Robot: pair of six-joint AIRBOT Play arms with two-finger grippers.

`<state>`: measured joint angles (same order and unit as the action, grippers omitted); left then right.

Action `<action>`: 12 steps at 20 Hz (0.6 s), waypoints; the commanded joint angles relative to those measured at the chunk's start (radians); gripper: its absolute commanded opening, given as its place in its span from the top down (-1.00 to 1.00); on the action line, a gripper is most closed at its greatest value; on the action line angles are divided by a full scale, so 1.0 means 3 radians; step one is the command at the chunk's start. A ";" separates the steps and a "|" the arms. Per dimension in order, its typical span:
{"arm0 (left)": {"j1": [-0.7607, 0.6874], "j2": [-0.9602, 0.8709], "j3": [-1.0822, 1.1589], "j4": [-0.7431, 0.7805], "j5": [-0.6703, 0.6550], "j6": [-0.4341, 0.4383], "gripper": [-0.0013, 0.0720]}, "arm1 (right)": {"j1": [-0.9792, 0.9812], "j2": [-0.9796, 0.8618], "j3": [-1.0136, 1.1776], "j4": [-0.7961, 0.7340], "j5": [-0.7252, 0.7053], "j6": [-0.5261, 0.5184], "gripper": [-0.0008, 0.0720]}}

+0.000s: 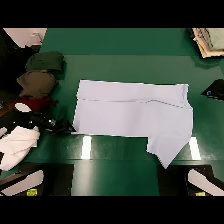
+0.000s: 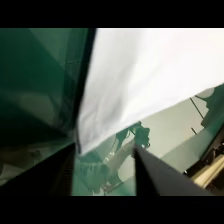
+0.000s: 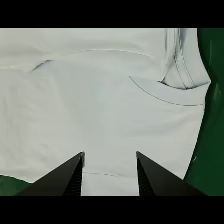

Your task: Fold the shirts.

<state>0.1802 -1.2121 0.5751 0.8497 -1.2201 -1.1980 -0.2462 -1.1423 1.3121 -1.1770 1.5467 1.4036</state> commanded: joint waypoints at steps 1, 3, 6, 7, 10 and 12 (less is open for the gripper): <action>0.0000 0.0006 -0.0027 -0.0177 0.0211 0.0107 0.30 | -0.0004 0.0006 0.0000 0.0018 0.0022 0.0001 -0.06; 0.0000 0.0006 -0.0027 -0.0256 0.0290 0.0131 0.32 | -0.0004 0.0008 0.0000 0.0014 0.0051 0.0001 -0.06; 0.0001 0.0006 -0.0023 -0.0317 0.0284 0.0235 0.90 | -0.0004 0.0011 -0.0033 -0.0011 0.0111 0.0003 -0.06; 0.0000 0.0008 -0.0005 -0.0343 0.0267 0.0244 0.90 | -0.0010 0.0051 -0.0136 -0.0013 0.0102 0.0003 -0.06; 0.0000 0.0050 0.0197 -0.0346 0.0200 0.0270 0.90 | -0.0188 0.0268 -0.0837 -0.0011 0.0075 0.0006 -0.06; 0.0000 0.0050 0.0395 -0.0343 0.0121 0.0271 0.90 | -0.0456 0.0427 -0.1415 -0.0014 0.0011 0.0006 -0.06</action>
<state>0.1802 -1.2022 0.6346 0.7563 -1.1576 -1.1267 -0.3122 -1.0672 1.0714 -1.1801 1.5665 1.4040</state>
